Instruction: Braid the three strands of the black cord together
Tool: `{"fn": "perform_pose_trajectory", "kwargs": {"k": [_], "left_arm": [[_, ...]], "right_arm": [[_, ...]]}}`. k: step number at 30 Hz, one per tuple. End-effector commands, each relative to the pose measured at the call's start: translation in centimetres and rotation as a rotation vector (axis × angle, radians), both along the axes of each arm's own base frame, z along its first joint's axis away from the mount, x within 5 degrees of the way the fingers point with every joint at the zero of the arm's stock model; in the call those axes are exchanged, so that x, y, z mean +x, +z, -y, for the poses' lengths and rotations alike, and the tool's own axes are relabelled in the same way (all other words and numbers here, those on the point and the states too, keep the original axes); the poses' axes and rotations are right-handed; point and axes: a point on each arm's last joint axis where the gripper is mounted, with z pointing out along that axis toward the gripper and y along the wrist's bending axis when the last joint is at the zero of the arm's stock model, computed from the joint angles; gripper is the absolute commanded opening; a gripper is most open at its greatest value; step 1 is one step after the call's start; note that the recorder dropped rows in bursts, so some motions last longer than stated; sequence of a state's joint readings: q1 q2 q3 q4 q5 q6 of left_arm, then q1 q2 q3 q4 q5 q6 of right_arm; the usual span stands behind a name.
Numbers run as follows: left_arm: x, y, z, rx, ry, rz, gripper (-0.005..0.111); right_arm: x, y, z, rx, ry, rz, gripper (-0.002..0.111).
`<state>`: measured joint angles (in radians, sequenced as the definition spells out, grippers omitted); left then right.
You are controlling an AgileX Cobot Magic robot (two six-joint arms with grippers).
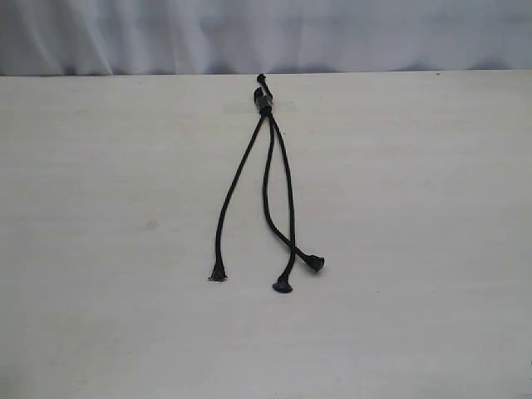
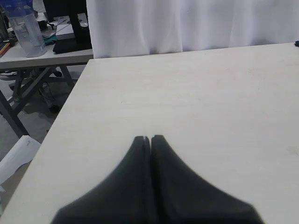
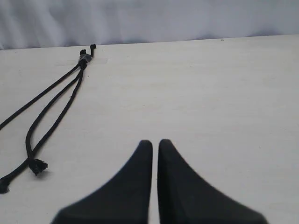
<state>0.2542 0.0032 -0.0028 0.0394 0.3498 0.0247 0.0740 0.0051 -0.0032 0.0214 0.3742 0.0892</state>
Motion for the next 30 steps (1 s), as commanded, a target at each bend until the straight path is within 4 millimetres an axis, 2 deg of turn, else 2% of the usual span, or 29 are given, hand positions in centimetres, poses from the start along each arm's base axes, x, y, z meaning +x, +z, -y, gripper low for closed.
{"fn": "perform_pose_trajectory", "kwargs": {"k": [1, 16, 25, 30], "left_arm": [[0.0, 0.0, 0.0, 0.002, 0.002, 0.004, 0.0], [0.0, 0.0, 0.0, 0.002, 0.002, 0.004, 0.0], [0.0, 0.0, 0.0, 0.002, 0.002, 0.004, 0.0], [0.0, 0.0, 0.0, 0.002, 0.002, 0.004, 0.0]], "right_arm": [[0.0, 0.0, 0.0, -0.017, 0.005, 0.017, 0.004], [0.0, 0.1, 0.0, -0.016, 0.005, 0.021, 0.004], [0.4, 2.3, 0.0, 0.003, 0.0, 0.273, 0.004], [0.3, 3.0, 0.0, 0.008, -0.001, 0.341, 0.004]]}}
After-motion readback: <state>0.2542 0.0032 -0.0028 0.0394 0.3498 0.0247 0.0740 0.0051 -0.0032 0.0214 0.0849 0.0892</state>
